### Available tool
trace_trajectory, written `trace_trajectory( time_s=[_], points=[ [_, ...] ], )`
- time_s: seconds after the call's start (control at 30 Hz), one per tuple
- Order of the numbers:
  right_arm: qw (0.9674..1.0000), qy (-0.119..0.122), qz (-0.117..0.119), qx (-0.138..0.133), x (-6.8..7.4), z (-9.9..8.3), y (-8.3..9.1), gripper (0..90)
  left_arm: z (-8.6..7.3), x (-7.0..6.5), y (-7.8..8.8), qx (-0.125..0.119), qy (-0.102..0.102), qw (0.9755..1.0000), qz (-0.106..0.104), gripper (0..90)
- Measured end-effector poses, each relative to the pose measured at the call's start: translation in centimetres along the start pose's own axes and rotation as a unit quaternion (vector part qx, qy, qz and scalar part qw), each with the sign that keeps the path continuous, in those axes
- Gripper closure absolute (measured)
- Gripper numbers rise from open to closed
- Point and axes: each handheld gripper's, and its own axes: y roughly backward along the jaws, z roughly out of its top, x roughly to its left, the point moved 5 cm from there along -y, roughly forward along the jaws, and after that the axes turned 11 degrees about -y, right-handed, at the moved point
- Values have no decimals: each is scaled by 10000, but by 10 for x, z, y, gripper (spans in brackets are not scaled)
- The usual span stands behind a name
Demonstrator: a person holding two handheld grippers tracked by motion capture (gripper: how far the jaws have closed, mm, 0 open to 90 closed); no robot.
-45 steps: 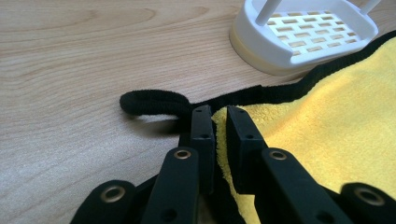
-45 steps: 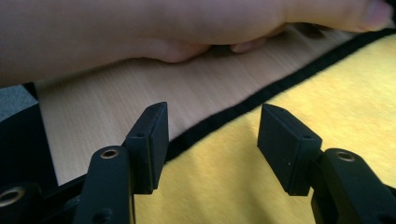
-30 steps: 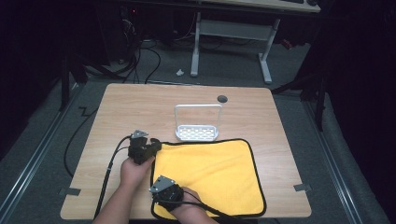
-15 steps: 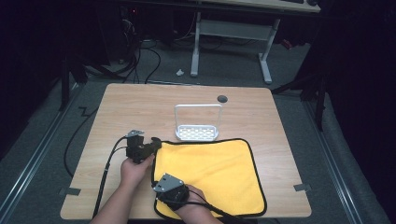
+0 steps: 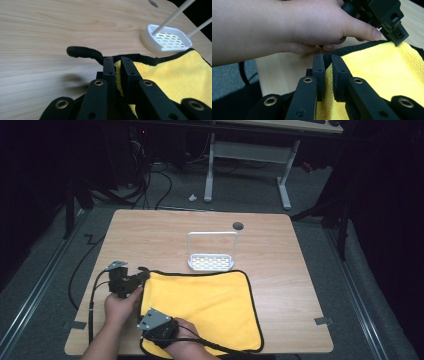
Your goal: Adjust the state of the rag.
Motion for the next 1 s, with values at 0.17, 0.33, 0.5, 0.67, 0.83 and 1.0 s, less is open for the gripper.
trace_trajectory(
  time_s=[0.17, 0.33, 0.5, 0.67, 0.83, 1.0],
  points=[
    [9998, 76, 10, -191, 9, 17, 1, 830, 10, 6, 18, -170, 90, 9998, 101, 828],
    [9994, 106, -206, -255, -5, 14, 25, 830, 21, -19, 5, -242, -35, 9997, 22, 827],
    [9983, 8, -486, -314, -29, -4, 58, 830, 33, -57, -16, -386, -231, 9990, -29, 828],
    [9964, -235, -739, -329, -56, -29, 89, 829, 37, -93, -42, -265, -400, 9988, -58, 826],
    [9944, -465, -908, -292, -80, -57, 110, 830, 38, -120, -64, -234, -419, 9988, -116, 820],
    [9918, -654, -1051, -308, -98, -77, 127, 830, 38, -141, -82, -175, -469, 9986, -190, 820]
  ],
)
